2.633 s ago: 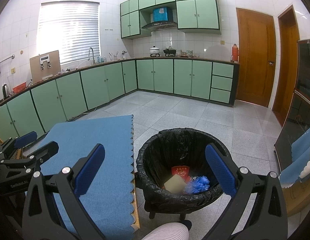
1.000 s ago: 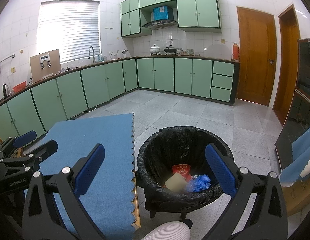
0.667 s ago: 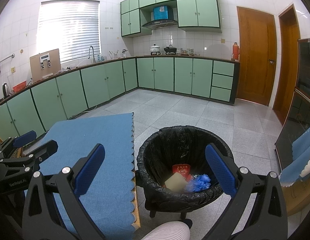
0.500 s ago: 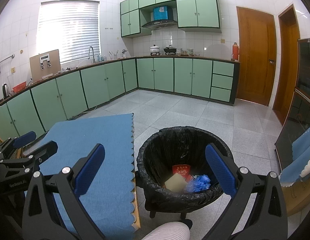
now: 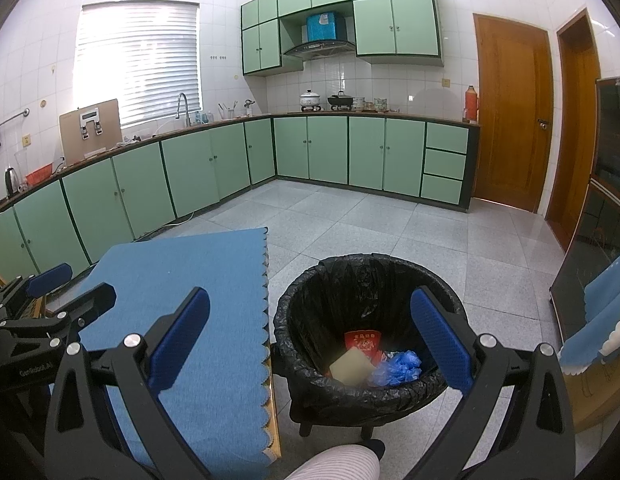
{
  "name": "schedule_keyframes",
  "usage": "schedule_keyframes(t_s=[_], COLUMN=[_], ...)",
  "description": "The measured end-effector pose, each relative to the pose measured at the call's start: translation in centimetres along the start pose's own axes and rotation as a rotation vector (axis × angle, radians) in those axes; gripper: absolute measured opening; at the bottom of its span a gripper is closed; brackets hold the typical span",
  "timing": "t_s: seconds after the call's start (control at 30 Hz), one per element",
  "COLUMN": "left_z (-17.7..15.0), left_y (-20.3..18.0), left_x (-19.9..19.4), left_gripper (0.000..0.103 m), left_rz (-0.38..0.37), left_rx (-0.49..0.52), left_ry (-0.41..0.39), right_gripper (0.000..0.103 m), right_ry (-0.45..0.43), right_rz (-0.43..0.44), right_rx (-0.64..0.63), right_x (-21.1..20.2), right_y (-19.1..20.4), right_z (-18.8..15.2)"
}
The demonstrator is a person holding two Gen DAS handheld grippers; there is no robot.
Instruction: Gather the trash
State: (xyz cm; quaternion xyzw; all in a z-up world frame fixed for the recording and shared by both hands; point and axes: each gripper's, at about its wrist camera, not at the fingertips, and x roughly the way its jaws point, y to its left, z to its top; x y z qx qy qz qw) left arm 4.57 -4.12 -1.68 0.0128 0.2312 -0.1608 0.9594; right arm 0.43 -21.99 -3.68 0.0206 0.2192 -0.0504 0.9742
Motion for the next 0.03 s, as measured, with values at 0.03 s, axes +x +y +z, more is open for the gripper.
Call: schedule_keyframes(t_s=[0.03], left_z=[-0.02], left_y=[0.02], left_x=[-0.03], left_gripper=[0.094], left_rz=[0.001], left_rx=[0.0], left_ry=[0.0], right_gripper=[0.098], right_ry=[0.001], right_rz=[0.0], right_rx=[0.0], right_x=[-0.02], right_y=[-0.07], right_z=[0.04])
